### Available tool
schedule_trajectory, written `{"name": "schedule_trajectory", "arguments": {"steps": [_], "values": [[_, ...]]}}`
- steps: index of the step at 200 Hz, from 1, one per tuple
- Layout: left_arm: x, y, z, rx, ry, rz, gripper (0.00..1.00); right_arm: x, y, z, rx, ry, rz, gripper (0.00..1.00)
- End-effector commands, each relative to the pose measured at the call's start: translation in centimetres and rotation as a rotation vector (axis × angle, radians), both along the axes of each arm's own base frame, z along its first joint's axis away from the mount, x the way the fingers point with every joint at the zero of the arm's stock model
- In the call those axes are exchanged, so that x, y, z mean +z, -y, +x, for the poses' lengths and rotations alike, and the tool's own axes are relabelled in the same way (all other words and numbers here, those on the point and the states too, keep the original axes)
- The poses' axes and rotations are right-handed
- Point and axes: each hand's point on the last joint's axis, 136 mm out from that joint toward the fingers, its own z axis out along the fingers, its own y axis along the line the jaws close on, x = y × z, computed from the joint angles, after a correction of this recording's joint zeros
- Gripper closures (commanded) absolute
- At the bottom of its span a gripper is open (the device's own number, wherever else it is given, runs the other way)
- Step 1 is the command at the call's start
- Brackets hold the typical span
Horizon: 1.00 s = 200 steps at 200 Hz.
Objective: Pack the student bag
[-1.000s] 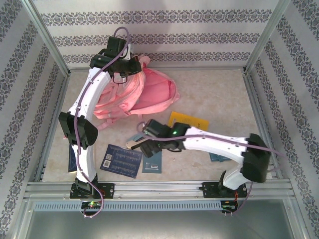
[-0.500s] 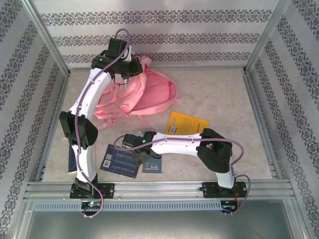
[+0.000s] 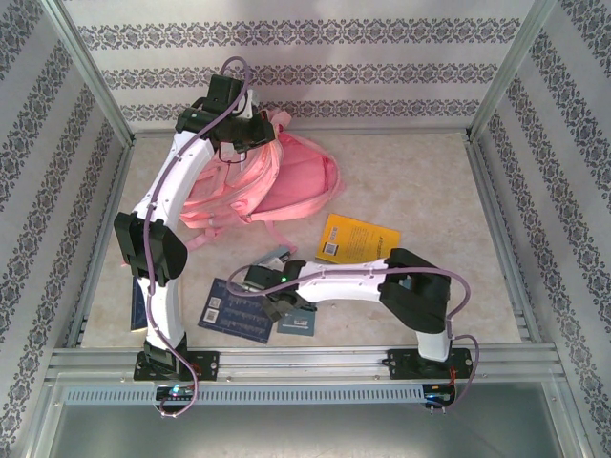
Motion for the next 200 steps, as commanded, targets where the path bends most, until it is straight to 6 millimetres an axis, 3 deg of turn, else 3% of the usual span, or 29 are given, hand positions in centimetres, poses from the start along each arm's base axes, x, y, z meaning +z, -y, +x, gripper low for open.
{"name": "schedule_trajectory", "arguments": {"steps": [1, 51, 95, 116, 131, 160, 178, 200], "values": [[4.3, -0.3, 0.3, 0.003, 0.111, -0.068, 1.0, -1.0, 3.8, -1.3, -0.02, -0.018, -0.098, 0.02], [4.6, -0.1, 0.6, 0.003, 0.116, -0.083, 1.0, -0.4, 5.1, -1.4, -0.017, -0.011, -0.057, 0.02], [4.4, -0.2, 0.5, -0.002, 0.11, -0.082, 1.0, -1.0, 9.1, 1.6, -0.149, -0.027, -0.123, 0.02], [4.6, -0.3, 0.4, -0.004, 0.114, -0.081, 1.0, -0.5, 9.9, 2.8, -0.166, -0.016, -0.137, 0.02], [4.7, -0.4, 0.3, -0.001, 0.116, -0.084, 1.0, 0.8, 8.7, 3.2, -0.125, -0.014, -0.066, 0.02], [5.0, -0.7, 0.2, 0.004, 0.12, -0.089, 1.0, 5.6, 4.8, 3.6, -0.051, -0.039, 0.225, 0.06], [5.1, -0.7, 0.2, 0.006, 0.122, -0.092, 1.0, 7.6, 4.1, 4.9, -0.181, -0.099, 0.345, 0.13], [5.3, -0.7, 0.2, 0.011, 0.124, -0.098, 1.0, 8.2, 2.9, 6.2, -0.398, -0.222, 0.441, 0.21]]}}
